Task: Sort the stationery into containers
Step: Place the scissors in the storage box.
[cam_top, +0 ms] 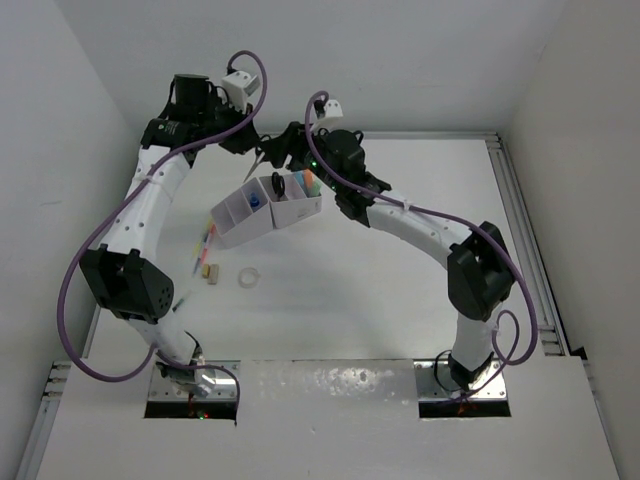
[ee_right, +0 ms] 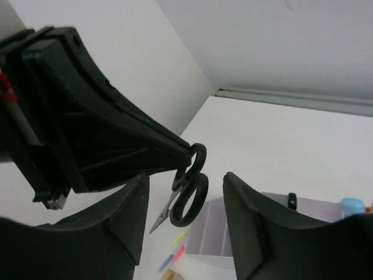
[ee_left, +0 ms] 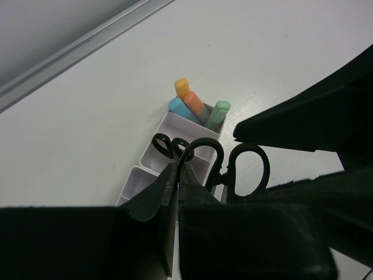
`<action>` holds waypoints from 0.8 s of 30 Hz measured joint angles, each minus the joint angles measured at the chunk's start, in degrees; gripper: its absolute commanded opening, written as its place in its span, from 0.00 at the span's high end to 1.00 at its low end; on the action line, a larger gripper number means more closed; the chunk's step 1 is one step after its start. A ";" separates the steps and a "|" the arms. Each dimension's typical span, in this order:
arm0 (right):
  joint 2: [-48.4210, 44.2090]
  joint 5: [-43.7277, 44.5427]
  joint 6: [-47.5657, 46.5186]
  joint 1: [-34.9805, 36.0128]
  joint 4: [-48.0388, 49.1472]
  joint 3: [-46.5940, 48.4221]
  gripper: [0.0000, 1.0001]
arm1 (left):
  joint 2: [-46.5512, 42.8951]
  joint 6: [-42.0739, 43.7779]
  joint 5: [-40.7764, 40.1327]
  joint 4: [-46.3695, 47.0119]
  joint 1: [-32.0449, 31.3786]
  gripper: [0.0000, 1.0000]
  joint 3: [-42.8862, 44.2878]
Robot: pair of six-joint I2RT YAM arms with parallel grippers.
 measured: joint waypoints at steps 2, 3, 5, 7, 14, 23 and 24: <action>0.13 -0.02 1.11 -0.57 0.20 0.00 0.67 | 0.00 0.07 0.20 -0.61 -0.09 1.00 0.00; 0.15 -0.02 2.08 -0.72 0.48 0.00 0.73 | 0.00 0.09 0.28 -0.76 -0.09 1.00 0.00; 0.17 0.00 3.39 -1.05 1.27 0.00 0.80 | 0.00 0.09 0.33 -0.87 -0.11 1.00 0.00; 0.33 -0.07 4.50 -1.36 1.95 0.00 0.82 | 0.00 0.09 0.33 -0.81 -0.15 1.00 0.00; 2.05 -2.12 7.23 -1.77 2.95 0.17 0.74 | 0.00 0.09 0.26 -0.83 -0.24 1.00 0.00; 3.67 -3.74 8.79 -1.77 2.95 0.85 1.00 | 0.07 0.09 0.17 -0.87 -0.31 1.00 0.00; 3.67 -3.82 8.74 -1.77 2.95 0.85 1.00 | 0.11 0.09 0.20 -0.79 -0.31 1.00 0.00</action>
